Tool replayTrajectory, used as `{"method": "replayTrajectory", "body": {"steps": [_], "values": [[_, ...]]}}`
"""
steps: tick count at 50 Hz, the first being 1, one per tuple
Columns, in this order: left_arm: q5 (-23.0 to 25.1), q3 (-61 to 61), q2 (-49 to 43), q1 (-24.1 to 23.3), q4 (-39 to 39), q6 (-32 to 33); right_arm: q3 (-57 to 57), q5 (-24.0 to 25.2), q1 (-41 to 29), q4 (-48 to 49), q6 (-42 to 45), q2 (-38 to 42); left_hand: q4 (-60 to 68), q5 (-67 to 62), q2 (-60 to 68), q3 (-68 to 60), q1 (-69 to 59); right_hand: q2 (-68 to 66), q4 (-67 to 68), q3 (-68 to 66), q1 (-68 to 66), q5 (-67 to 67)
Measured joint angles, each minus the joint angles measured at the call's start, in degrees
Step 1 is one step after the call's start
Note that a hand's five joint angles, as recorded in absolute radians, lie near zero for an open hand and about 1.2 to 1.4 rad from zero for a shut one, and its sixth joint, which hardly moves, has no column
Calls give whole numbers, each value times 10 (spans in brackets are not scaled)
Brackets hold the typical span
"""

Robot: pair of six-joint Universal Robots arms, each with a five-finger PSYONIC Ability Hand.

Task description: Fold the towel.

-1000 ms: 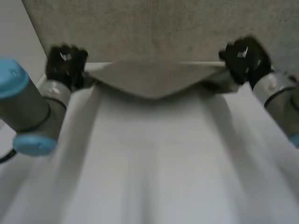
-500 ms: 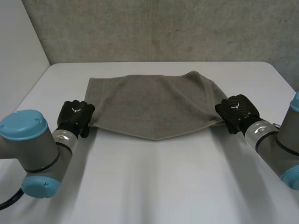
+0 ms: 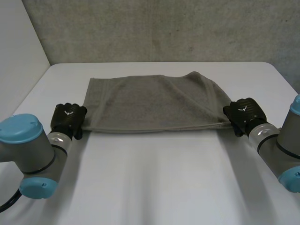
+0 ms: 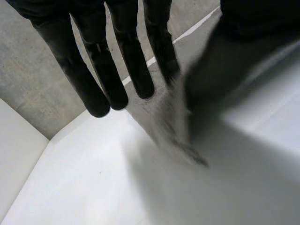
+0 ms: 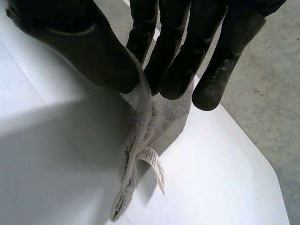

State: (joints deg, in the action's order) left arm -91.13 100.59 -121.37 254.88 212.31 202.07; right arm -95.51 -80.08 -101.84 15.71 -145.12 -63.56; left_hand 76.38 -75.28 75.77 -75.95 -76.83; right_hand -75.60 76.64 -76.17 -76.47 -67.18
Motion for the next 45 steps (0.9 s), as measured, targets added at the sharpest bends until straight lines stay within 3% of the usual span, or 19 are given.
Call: {"method": "replayTrajectory", "body": {"steps": [4, 13, 19, 30, 34, 45], "values": [[1, 0, 1, 3, -2, 0, 2, 0, 0, 0, 0, 7, 104, -94, 102, -116, -63, 0, 0, 0, 0, 1], [2, 2, 2, 5, -2, 0, 9, -2, 0, -2, 0, 26, 104, -94, 102, -124, -63, 157, -164, 165, 169, 176], [2, 3, 5, 5, -5, 0, 13, -2, 1, -2, 0, 28, 104, -94, 102, -124, -64, 168, -182, 179, 189, 195], [3, 2, 6, 11, -11, -1, 14, -2, 10, -5, 0, 29, 104, -94, 102, -124, -64, 148, -158, 155, 156, 170], [3, 2, 6, 14, -12, -1, 16, -2, 12, -5, 0, 33, 104, -94, 102, -124, -64, 1, -9, 6, 2, 13], [4, 11, 50, 27, -30, -4, 20, -2, 23, -19, 1, -8, 104, -94, 102, -125, -64, -1, 3, -4, -2, 5]]}}
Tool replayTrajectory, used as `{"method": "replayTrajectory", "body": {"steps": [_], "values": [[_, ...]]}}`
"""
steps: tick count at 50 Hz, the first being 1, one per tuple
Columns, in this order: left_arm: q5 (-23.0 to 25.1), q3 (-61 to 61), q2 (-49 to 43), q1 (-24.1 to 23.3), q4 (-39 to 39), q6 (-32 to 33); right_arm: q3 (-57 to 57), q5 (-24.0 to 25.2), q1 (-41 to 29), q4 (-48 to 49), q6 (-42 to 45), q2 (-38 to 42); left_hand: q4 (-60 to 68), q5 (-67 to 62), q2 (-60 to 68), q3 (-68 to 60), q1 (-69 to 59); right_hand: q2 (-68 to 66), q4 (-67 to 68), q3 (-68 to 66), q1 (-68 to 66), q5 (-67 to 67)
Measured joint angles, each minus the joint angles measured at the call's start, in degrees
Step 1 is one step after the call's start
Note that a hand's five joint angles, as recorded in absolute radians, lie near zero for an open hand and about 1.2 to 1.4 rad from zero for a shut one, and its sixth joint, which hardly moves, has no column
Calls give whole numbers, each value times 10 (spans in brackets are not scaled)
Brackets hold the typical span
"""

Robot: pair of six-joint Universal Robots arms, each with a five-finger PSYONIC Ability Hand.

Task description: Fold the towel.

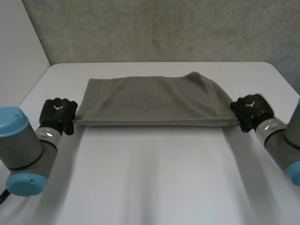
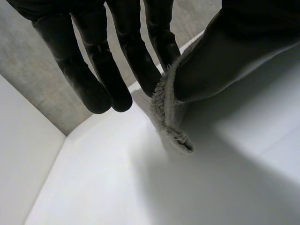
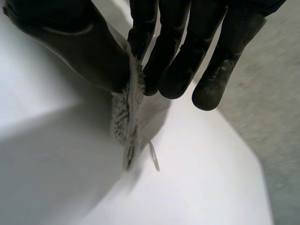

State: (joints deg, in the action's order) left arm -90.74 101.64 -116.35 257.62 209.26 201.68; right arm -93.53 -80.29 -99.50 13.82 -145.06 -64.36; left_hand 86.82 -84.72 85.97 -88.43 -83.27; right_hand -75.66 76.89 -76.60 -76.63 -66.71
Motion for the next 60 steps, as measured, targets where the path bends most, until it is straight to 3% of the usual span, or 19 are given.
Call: {"method": "replayTrajectory", "body": {"steps": [15, 24, 31, 38, 45, 60], "values": [[18, 49, 236, 12, -114, -9, -6, 57, 49, -128, 2, -239, 0, -6, 0, -2, 0, -7, 0, 0, 0, -4], [53, 103, 355, 22, -172, -8, -18, 110, 90, -237, 6, -325, 0, -8, 0, -2, -2, -7, 0, -1, 0, -5], [83, 131, 375, 35, -180, -7, -30, 146, 115, -255, 8, -343, 0, -8, 0, -2, -2, -7, 0, -1, 0, -5], [108, 119, 309, 46, -168, -5, -24, 160, 120, -237, 19, -288, 0, -8, 0, -2, -2, -7, 0, -4, 0, -5], [114, 42, 159, 43, -152, -1, 27, 147, 108, -211, 51, -154, 0, -8, 0, -2, -2, -7, 0, -4, 0, -5], [84, -247, -128, 2, -157, 2, 252, 50, 31, -166, 58, 113, 0, -8, 0, -3, -2, -7, 0, -4, 0, -5]]}}
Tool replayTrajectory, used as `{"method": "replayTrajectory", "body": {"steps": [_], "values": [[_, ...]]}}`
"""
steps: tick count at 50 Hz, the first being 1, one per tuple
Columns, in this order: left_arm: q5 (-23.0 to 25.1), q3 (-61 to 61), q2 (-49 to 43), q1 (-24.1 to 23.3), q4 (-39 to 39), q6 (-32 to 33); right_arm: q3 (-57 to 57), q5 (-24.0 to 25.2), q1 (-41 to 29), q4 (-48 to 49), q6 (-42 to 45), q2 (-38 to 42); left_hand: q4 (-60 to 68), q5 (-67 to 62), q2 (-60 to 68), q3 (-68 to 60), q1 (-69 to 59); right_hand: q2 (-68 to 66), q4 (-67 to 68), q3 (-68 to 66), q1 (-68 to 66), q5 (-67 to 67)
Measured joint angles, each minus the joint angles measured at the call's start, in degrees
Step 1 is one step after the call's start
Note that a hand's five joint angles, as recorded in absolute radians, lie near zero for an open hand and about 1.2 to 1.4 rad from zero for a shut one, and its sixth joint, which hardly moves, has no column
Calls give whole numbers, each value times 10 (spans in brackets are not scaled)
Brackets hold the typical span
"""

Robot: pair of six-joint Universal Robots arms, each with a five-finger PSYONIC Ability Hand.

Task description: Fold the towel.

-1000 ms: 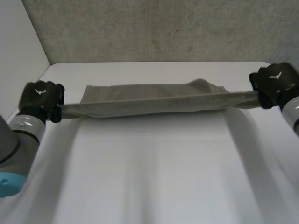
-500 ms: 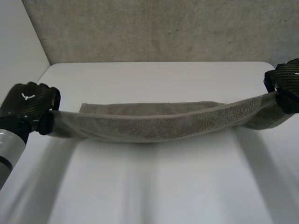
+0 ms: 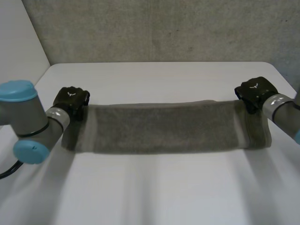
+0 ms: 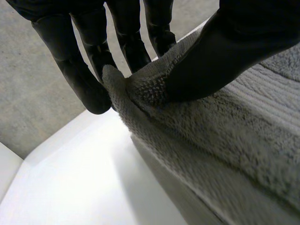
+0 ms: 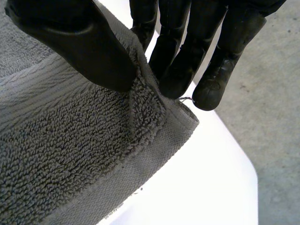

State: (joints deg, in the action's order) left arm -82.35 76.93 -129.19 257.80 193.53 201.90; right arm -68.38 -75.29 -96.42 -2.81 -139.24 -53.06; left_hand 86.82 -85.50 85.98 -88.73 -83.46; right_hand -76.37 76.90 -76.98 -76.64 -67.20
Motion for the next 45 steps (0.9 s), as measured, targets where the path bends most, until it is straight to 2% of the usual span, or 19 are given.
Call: {"method": "replayTrajectory", "body": {"steps": [11, 13, 14, 15, 16, 17, 18, 19, 21, 27, 31, 38, 45], "values": [[-33, -147, -105, -20, -2, 0, 105, -31, -29, 42, 3, 107, -1, 1, -1, 0, 3, 1, -1, 1, 1, 1], [-34, -156, -113, -21, -1, -1, 112, -35, -31, 44, 3, 115, -78, 70, -70, 83, 60, 74, -75, 72, 82, 80], [-34, -161, -117, -22, -1, -1, 117, -38, -32, 45, 3, 121, -201, 187, -198, 201, 190, 192, -187, 185, 197, 197], [-34, -163, -119, -22, -1, -1, 119, -41, -33, 46, 3, 123, -279, 261, -272, 288, 266, 262, -255, 253, 256, 257], [-34, -166, -122, -23, -1, -2, 122, -48, -34, 47, 3, 128, -406, 381, -381, 398, 390, 394, -369, 367, 384, 391], [-34, -167, -123, -23, -1, -2, 123, -51, -34, 47, 3, 129, -467, 442, -440, 457, 438, 451, -424, 423, 439, 452], [-34, -168, -124, -23, -1, -3, 125, -61, -35, 48, 2, 131, -596, 573, -576, 586, 574, 561, -538, 537, 549, 570], [-34, -167, -123, -24, -1, -5, 125, -71, -36, 48, 2, 133, -670, 654, -648, 672, 641, 608, -604, 604, 599, 627], [-34, -164, -119, -26, -2, -8, 122, -86, -38, 47, 1, 133, -711, 705, -696, 728, 675, 623, -622, 628, 621, 639], [-35, -135, -79, -29, -2, -36, 79, -127, -46, 46, -7, 109, -714, 722, -706, 739, 678, 623, -622, 629, 627, 639], [-38, -85, -21, -26, -2, -75, 6, -135, -47, 47, -29, 48, -714, 724, -706, 739, 679, 623, -622, 629, 629, 639], [-47, 23, 74, -22, 2, -122, -118, -119, -44, 50, -67, -52, -714, 724, -706, 741, 680, 623, -622, 629, 632, 639], [-51, 125, 128, -24, 15, -133, -205, -83, -22, 55, -73, -98, -714, 724, -706, 742, 681, 623, -622, 629, 630, 638]]}}
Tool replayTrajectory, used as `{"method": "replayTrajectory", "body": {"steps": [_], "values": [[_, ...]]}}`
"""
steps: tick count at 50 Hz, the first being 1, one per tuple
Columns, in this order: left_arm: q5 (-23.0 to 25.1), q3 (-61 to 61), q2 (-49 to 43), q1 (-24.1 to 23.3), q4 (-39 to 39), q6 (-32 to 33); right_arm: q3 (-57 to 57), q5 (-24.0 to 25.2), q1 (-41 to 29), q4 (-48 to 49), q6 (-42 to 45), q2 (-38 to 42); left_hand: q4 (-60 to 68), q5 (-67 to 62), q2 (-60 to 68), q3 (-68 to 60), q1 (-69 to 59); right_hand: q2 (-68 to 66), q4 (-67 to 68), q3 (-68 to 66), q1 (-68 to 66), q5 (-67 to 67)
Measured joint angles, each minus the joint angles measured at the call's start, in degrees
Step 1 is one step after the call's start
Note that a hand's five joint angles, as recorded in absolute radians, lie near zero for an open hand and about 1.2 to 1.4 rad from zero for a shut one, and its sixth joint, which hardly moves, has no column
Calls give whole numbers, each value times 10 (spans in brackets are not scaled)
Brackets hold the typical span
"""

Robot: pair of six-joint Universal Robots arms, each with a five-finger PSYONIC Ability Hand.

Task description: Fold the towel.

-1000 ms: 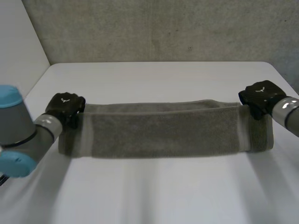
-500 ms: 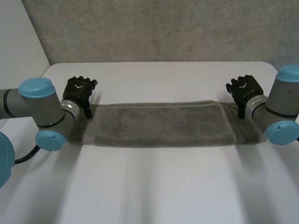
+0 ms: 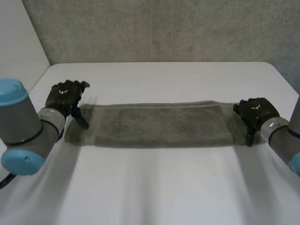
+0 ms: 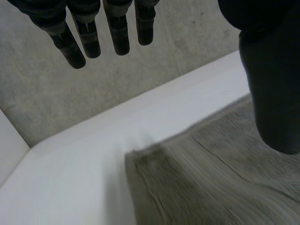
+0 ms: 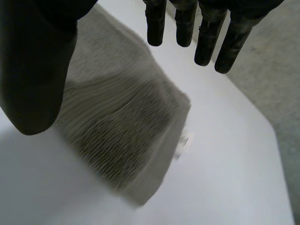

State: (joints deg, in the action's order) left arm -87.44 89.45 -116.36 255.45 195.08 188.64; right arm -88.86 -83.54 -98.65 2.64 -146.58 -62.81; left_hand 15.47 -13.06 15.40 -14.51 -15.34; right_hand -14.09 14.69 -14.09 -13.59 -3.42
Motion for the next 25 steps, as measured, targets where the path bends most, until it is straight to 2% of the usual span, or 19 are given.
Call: {"method": "replayTrajectory", "body": {"steps": [5, 10, 13, 15, 16, 17, 19, 25], "values": [[-1, 44, 6, -2, 30, 1, -23, 23, 17, 12, 3, 2, 0, 0, 0, 0, 0, -10, 5, -9, -18, -20], [-2, 73, 6, -2, 62, 3, -30, 40, 35, 44, 5, 26, 0, 0, 0, 0, 1, -95, 95, -99, -105, -117], [-3, 82, 6, -1, 72, 3, -27, 44, 43, 59, 6, 47, 0, 0, 0, 0, 1, -221, 213, -218, -220, -231], [-3, 86, 6, 0, 75, 3, -23, 48, 50, 68, 6, 59, 0, 0, 0, 0, 1, -405, 382, -389, -402, -397], [-3, 86, 6, 0, 76, 3, -22, 49, 52, 70, 6, 62, 0, 0, 0, 0, 1, -432, 417, -423, -430, -432], [-3, 87, 6, -1, 76, 3, -21, 52, 56, 73, 6, 65, 0, 0, 0, 0, 1, -547, 524, -528, -543, -539], [-3, 88, 6, -1, 76, 3, -19, 58, 61, 76, 6, 68, 0, 0, 0, 0, 1, -607, 604, -608, -611, -618], [-2, 89, 6, -6, 75, 3, -19, 80, 82, 77, 6, 70, 0, 0, 0, 0, 1, -608, 620, -623, -617, -629]]}}
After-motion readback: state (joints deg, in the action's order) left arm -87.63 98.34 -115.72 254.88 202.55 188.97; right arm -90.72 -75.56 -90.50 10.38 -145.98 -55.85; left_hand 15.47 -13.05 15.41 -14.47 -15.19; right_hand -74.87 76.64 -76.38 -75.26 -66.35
